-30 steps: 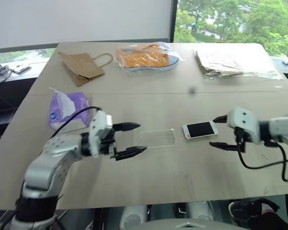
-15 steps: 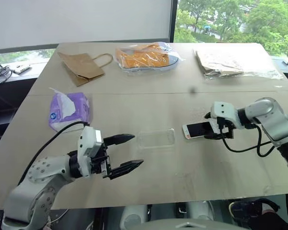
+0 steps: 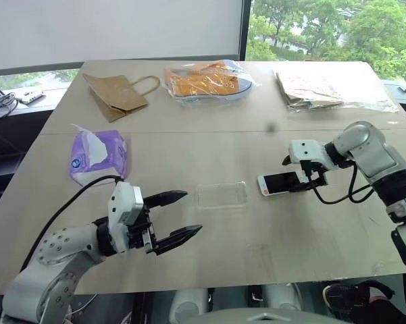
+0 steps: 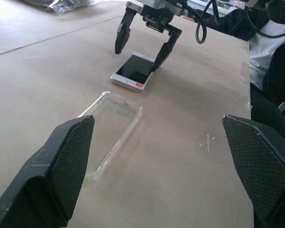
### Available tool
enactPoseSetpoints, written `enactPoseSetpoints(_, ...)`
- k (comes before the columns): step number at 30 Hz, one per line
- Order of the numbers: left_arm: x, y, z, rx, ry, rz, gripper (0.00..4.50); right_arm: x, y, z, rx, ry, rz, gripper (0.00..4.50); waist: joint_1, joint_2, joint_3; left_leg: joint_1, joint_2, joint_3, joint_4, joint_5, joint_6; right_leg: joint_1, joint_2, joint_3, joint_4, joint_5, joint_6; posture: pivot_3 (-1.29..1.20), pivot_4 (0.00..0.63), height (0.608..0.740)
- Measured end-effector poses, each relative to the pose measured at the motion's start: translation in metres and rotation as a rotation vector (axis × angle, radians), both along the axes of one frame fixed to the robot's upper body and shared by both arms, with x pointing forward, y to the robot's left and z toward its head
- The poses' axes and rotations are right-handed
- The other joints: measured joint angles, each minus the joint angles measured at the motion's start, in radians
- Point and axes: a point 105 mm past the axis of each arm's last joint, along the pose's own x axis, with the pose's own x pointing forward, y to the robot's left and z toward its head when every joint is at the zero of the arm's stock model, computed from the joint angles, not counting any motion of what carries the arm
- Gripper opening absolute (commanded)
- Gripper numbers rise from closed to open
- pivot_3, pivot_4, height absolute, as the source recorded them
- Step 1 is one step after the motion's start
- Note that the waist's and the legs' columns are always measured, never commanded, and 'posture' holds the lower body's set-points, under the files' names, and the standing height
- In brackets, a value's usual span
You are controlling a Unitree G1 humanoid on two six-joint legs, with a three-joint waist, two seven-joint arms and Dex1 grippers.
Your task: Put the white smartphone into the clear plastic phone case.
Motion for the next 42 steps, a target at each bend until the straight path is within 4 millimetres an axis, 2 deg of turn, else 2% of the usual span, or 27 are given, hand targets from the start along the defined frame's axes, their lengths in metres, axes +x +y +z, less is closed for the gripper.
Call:
enactPoseSetpoints(12,-0.002,-0.001,0.002,-0.005,-0.012,0.019,4.45,0.001,0.003,-0.006,-0.043,0.015,0.010,4.50,-0.002,0.001,0.000,0.003,0.000,0.001,-0.002,0.000,0.000,0.001,0.000,0.001,0.000,0.000,0.000,0.00,0.150,0.740)
enactPoseSetpoints(16,-0.005,-0.001,-0.001,0.004,0.000,0.012,4.50,-0.001,0.003,-0.010,-0.047,-0.006,0.022,3.38,-0.002,0.001,0.000,0.010,0.000,0.001,-0.003,-0.001,0.000,0.007,-0.001,0.001,-0.001,0.000,0.000,0.00,0.150,0.740)
enactPoseSetpoints(17,-0.006,-0.001,-0.001,0.009,-0.002,-0.001,4.50,-0.003,0.003,-0.010,-0.046,-0.009,0.023,2.96,-0.002,0.001,0.000,0.010,0.001,0.001,-0.003,-0.001,0.000,0.007,-0.001,0.000,-0.001,0.000,0.000,0.00,0.150,0.740)
enactPoseSetpoints(25,-0.001,0.007,0.002,0.038,-0.039,-0.066,4.50,-0.015,0.001,-0.009,0.001,-0.052,-0.040,2.93,0.000,0.002,0.000,0.009,0.001,0.000,-0.005,-0.001,0.000,0.007,-0.002,-0.001,-0.001,-0.001,0.000,0.00,0.150,0.740)
enactPoseSetpoints(28,0.005,0.015,-0.007,0.034,-0.021,-0.034,4.50,-0.032,0.021,-0.009,0.132,-0.001,-0.083,2.92,-0.004,0.003,0.001,0.009,0.001,0.001,-0.008,-0.001,0.000,0.005,-0.005,0.000,-0.002,-0.001,0.000,0.00,0.150,0.740)
enactPoseSetpoints(33,0.009,0.028,-0.022,0.059,0.016,-0.013,4.50,-0.053,0.058,0.012,0.188,-0.120,-0.041,2.91,-0.005,0.008,0.004,0.007,0.001,0.002,-0.009,-0.001,0.000,0.003,-0.006,-0.002,-0.001,-0.001,0.000,0.00,0.150,0.740)
enactPoseSetpoints(37,0.014,0.041,-0.041,0.109,0.051,-0.002,4.50,-0.049,0.088,0.018,0.180,-0.162,-0.075,2.91,-0.007,0.008,0.004,0.007,0.001,0.002,-0.009,-0.001,0.000,0.000,-0.008,-0.003,-0.001,-0.001,0.000,0.00,0.150,0.740)
enactPoseSetpoints(42,0.017,0.044,-0.044,0.128,0.038,-0.013,4.50,-0.045,0.105,0.009,0.095,-0.193,-0.033,2.90,-0.002,0.008,0.004,-0.003,-0.001,0.000,-0.008,0.000,-0.001,-0.007,-0.009,-0.005,-0.002,0.000,-0.001,0.00,0.150,0.740)
